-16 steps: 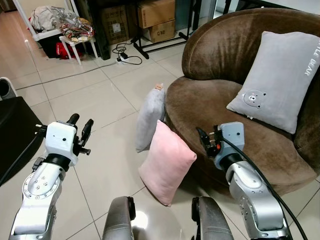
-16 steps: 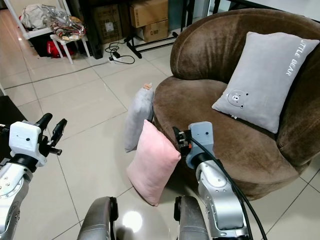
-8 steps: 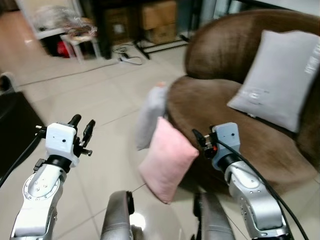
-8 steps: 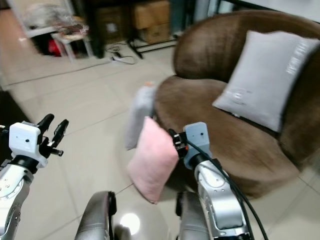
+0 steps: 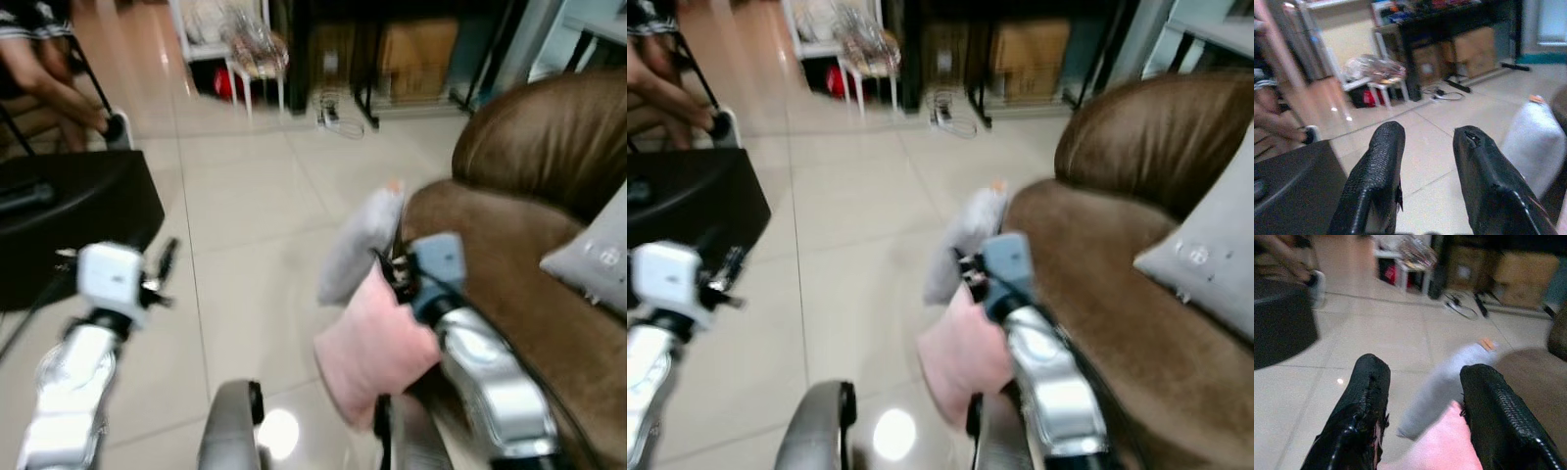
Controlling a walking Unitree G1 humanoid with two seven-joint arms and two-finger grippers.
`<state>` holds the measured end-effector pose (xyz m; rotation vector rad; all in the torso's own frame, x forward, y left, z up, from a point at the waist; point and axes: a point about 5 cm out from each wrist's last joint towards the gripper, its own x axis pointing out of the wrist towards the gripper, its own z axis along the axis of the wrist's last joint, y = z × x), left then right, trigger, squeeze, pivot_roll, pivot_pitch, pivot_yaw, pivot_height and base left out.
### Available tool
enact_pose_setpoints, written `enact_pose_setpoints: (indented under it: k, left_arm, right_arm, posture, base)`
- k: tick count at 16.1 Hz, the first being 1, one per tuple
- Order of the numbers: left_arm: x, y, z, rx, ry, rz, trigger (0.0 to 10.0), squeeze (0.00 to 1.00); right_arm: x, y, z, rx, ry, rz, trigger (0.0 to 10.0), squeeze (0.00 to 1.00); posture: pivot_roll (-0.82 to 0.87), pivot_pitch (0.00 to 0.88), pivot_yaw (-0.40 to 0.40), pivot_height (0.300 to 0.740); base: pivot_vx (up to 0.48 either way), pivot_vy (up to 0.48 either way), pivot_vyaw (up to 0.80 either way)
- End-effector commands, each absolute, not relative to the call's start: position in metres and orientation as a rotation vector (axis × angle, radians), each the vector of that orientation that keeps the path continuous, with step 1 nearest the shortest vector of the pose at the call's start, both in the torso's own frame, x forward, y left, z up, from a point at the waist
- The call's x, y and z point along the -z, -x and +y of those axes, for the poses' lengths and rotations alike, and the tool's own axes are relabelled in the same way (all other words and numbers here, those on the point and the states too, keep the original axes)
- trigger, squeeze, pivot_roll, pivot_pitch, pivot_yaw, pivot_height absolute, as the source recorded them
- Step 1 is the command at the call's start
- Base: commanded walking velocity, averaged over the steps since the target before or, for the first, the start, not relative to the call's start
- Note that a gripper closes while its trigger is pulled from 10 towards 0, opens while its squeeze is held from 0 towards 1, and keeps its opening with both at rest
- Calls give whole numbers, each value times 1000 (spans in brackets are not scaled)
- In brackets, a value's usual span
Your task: Move the pillow to the sofa from floor
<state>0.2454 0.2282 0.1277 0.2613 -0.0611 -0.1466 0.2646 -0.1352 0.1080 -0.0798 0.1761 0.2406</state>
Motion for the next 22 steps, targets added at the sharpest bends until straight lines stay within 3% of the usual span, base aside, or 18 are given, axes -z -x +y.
enact_pose_setpoints:
  k: [1,8,11,22]
  left_arm:
    - [-133,-245,235,123,-272,-71,10000,0]
    - [-132,-246,236,116,-278,-66,10000,0]
    - [-130,-247,233,130,-284,-59,10000,0]
    - [-124,-247,226,195,-312,-27,10000,0]
  right_arm:
    - [-111,-266,-128,-260,68,168,10000,0]
    - [-113,-268,-128,-260,78,170,10000,0]
    - [-114,-270,-128,-264,82,173,10000,0]
    - [-96,-292,-132,-240,137,267,10000,0]
  posture:
    - [-11,0,8,556]
    - [-11,0,4,556]
    - [-11,0,2,556]
    - [-2,0,2,456]
  base:
    - [394,0,0]
    - [364,0,0]
    - [0,0,0]
    - [0,0,0]
